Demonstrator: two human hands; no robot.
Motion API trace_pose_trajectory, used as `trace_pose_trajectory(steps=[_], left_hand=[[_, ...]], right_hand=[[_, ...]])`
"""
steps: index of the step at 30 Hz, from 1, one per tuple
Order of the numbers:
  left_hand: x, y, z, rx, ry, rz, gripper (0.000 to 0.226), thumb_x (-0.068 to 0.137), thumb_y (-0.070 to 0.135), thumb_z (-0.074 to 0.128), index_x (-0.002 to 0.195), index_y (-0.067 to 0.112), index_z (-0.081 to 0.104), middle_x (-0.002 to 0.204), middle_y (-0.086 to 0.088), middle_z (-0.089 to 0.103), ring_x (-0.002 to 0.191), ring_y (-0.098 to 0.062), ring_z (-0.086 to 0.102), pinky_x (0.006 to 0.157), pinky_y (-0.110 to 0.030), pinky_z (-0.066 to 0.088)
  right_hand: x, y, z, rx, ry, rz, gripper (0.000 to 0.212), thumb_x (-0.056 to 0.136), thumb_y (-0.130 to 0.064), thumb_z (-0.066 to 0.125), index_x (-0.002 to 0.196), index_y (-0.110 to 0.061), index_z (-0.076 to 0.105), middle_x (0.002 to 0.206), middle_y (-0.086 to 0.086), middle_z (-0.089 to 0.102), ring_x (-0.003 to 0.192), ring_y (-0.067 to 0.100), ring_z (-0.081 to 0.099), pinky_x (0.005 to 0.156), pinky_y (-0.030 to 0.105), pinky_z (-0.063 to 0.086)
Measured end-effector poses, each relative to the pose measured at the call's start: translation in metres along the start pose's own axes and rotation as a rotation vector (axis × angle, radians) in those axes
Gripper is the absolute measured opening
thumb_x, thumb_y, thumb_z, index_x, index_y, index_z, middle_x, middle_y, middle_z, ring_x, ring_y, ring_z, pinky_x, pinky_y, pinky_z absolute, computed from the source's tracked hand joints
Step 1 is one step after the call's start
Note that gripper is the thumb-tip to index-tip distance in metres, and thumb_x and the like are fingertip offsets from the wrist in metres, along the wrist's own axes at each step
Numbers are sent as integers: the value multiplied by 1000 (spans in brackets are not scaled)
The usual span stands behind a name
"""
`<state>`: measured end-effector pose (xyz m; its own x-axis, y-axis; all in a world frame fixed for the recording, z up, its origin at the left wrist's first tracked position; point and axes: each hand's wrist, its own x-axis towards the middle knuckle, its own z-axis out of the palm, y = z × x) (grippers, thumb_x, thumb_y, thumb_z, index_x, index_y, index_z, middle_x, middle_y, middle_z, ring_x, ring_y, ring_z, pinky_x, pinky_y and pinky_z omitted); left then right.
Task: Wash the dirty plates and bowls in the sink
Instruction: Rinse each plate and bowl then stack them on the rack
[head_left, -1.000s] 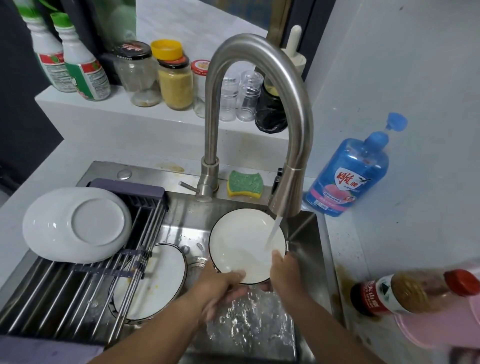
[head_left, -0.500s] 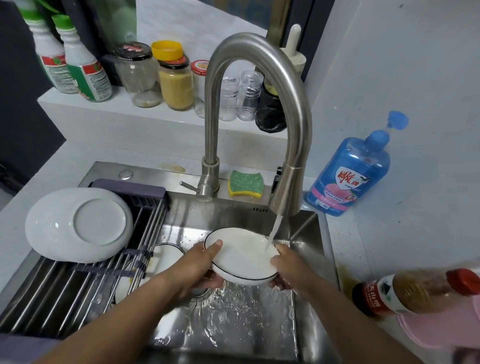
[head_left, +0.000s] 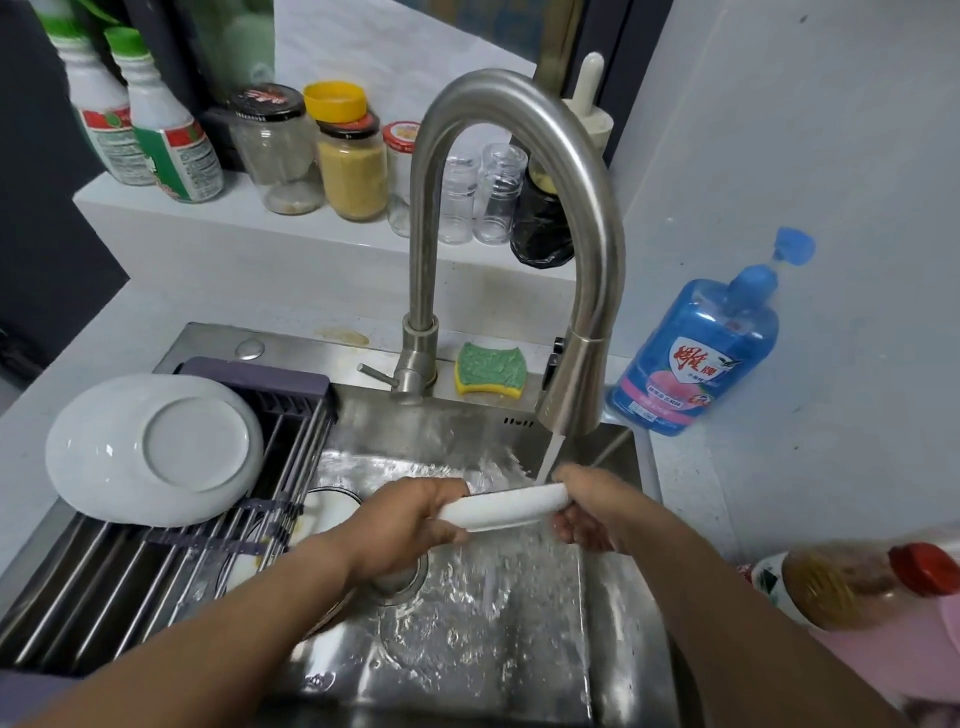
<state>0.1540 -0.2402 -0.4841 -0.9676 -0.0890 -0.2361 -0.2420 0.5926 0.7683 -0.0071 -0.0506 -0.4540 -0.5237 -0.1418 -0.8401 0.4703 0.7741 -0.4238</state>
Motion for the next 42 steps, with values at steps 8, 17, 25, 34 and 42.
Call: trace_pose_trajectory(steps=[8, 17, 25, 34, 42], left_hand=[[-14, 7, -2, -808, -110, -187, 40, 87, -1, 75, 125, 4, 64, 121, -17, 73, 115, -33, 69, 100, -47, 56], [-19, 19, 16, -1054, -94, -346, 35, 89, 10, 73, 123, 8, 65, 111, -11, 76, 100, -23, 73, 72, -35, 61], [-15, 34, 27, -1252, 60, -391, 45, 84, 17, 74, 126, 5, 61, 117, -16, 74, 112, -31, 70, 90, -52, 60], [-29, 9, 12, -1357, 26, -395, 40, 92, 8, 67, 130, 1, 60, 119, -23, 71, 96, -29, 73, 76, -43, 65], [-12, 19, 23, -1026, 205, -507, 53, 88, 61, 68, 135, 39, 53, 121, 4, 73, 104, -19, 70, 72, -33, 61]], right_hand=[[6, 7, 9, 87, 188, -342, 46, 104, -59, 36, 88, -25, 61, 97, 0, 67, 97, 22, 65, 102, 48, 48], [-3, -6, 32, -197, 358, -593, 61, 102, -62, 31, 113, -14, 65, 108, 10, 67, 98, 27, 62, 89, 42, 49], [-4, 0, 71, -645, 434, -959, 54, 105, -33, 20, 135, -13, 60, 132, 5, 64, 121, 31, 61, 85, 54, 57], [5, -11, 31, -108, 335, -374, 44, 106, -46, 46, 119, -9, 65, 112, 14, 70, 104, 30, 67, 84, 27, 46], [2, -1, 23, 310, 38, -223, 58, 81, -66, 70, 101, -13, 79, 95, 10, 79, 93, 33, 75, 93, 56, 57]])
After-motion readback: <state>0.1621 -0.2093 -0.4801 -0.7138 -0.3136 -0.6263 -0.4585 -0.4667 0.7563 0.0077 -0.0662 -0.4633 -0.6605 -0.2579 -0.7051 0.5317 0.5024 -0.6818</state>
